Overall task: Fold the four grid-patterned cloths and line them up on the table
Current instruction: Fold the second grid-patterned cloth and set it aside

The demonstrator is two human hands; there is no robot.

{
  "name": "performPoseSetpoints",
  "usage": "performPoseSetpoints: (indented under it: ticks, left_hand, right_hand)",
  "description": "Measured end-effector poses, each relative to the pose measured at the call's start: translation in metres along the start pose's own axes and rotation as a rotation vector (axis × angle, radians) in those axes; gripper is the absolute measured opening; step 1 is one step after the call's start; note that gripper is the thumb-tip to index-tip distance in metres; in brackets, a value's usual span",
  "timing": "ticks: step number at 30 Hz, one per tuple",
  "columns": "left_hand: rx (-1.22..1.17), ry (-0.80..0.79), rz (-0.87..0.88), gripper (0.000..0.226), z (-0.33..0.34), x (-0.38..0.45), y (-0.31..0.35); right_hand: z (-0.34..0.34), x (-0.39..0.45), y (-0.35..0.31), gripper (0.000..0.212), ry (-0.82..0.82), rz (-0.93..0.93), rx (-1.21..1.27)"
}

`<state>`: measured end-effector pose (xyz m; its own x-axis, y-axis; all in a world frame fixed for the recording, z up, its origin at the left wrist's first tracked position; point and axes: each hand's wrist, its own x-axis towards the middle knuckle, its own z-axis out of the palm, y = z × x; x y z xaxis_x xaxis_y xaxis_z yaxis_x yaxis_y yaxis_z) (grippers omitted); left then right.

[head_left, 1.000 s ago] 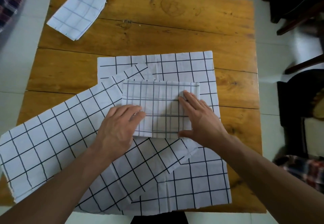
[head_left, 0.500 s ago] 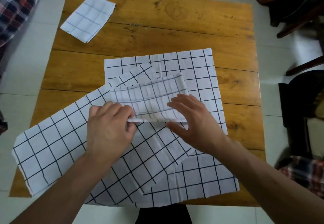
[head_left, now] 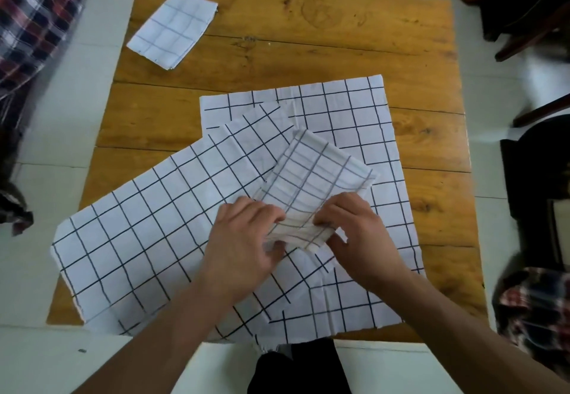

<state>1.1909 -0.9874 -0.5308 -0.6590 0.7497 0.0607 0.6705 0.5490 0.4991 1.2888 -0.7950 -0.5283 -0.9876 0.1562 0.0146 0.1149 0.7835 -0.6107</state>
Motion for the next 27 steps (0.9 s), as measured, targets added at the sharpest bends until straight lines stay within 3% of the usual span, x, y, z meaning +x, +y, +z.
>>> performPoseSetpoints:
  ticks: [4,9,20,24,27]
  left_hand:
    - [0.099,-0.061,0.036,0.032,0.017,-0.006,-0.036]
    - [0.022,-0.032,0.124,0.012,0.023,-0.003,-0.021]
    - [-0.057,-0.095,0.293,0.025,0.024,-0.019,0.003]
    - [-0.002,-0.149,0.241,0.045,0.032,-0.008,-0.014]
    - [-0.002,-0.163,0.226,0.036,0.038,0.003,-0.026]
  right_hand:
    - [-0.015,-0.019,0.018,0.026,-0.029,0.044,0.057]
    - [-0.017,-0.038,0.049,0.033,-0.017,0.105,-0.132]
    - [-0.007,-0.047,0.073,0.040,0.007,0.119,-0.170]
    - [-0.004,-0.045,0.075,0.034,0.046,0.114,-0.173]
    - [-0.002,-0.048,0.077,0.034,0.052,0.115,-0.172]
